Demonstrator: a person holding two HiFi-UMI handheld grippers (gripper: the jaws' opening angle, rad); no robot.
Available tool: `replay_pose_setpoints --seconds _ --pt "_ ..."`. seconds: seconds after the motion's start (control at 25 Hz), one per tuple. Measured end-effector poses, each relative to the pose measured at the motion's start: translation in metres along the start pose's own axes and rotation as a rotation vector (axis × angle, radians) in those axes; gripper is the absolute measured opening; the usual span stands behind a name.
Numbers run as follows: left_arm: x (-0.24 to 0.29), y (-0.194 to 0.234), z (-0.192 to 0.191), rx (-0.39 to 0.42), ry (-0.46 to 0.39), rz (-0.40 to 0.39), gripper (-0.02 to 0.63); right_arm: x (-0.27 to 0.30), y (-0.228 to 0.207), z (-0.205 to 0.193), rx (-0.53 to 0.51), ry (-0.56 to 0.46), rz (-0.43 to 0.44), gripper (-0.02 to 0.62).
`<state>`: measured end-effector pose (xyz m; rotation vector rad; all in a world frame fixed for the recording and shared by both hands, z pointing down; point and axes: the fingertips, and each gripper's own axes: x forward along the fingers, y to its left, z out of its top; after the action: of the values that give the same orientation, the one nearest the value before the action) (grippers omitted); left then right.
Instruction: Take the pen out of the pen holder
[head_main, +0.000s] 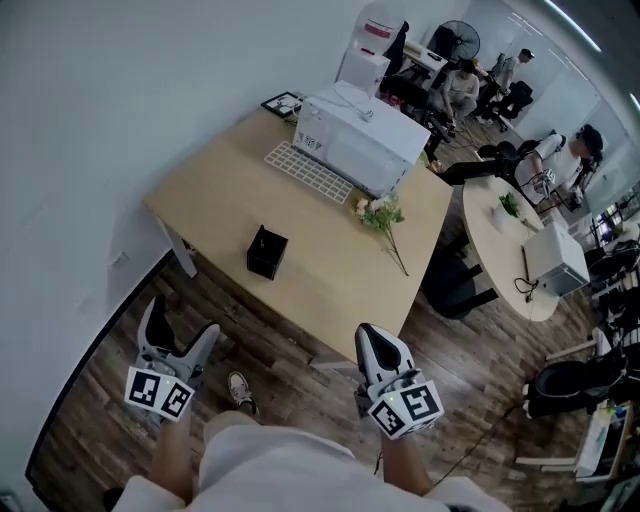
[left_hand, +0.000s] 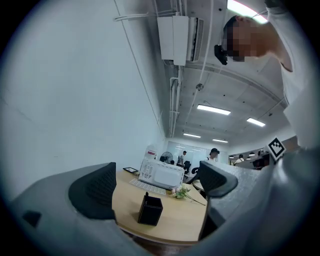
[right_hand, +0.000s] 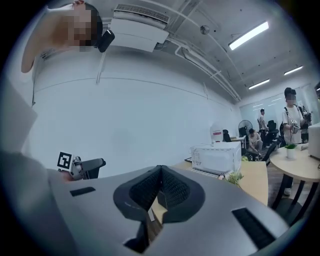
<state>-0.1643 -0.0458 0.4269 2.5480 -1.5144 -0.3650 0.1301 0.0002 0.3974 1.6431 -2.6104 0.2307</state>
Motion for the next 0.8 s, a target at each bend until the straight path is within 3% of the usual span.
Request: replay_pose_setpoints --seconds 0.28,0.56,0.8 --pt "0.065 0.052 -0.014 -0.063 0.050 -0.092 0.515 0.076 0.014 0.017 -0.052 0.025 -0.047 0.002" --pt "0.116 0.059 -0.030 -0.096 0.100 -0.155 0.514 0.097 -0.016 0.014 -0.025 0.060 -0.127 0.002" --pt "0.157 0.059 -0.049 -0.048 0.125 -0.175 0.514 0.129 -0.045 0.016 -0.018 0.045 -0.084 0.002"
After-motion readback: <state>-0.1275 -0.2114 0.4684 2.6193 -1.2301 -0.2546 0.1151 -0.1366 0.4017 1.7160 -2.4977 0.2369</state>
